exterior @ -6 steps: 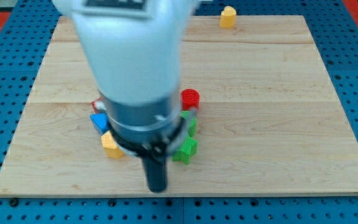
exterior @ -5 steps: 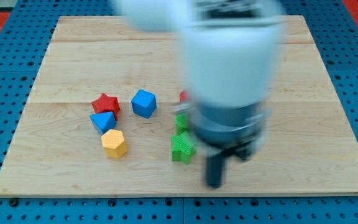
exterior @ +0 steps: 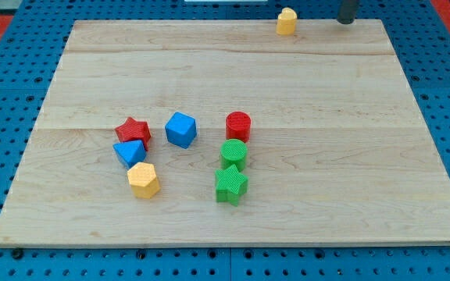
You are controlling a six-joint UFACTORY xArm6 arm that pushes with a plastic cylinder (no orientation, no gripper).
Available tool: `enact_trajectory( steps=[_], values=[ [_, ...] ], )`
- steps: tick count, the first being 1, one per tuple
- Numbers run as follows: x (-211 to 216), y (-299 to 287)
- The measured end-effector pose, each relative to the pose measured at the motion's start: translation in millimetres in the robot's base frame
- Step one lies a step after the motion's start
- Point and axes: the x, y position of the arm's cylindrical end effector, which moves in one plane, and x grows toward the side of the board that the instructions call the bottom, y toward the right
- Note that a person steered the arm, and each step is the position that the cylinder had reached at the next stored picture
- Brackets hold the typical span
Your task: Move the yellow heart to the top right
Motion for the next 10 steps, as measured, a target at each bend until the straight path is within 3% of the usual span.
enact_trajectory(
  steps=[1, 3, 4, 5, 6, 7, 8, 9, 10],
  values=[
    [1, -55],
    [78, -302],
    [15, -329],
    [0, -302],
    [12, -199],
    [66, -135],
    [67, -169],
    [2, -166],
    [1, -160]
  ],
)
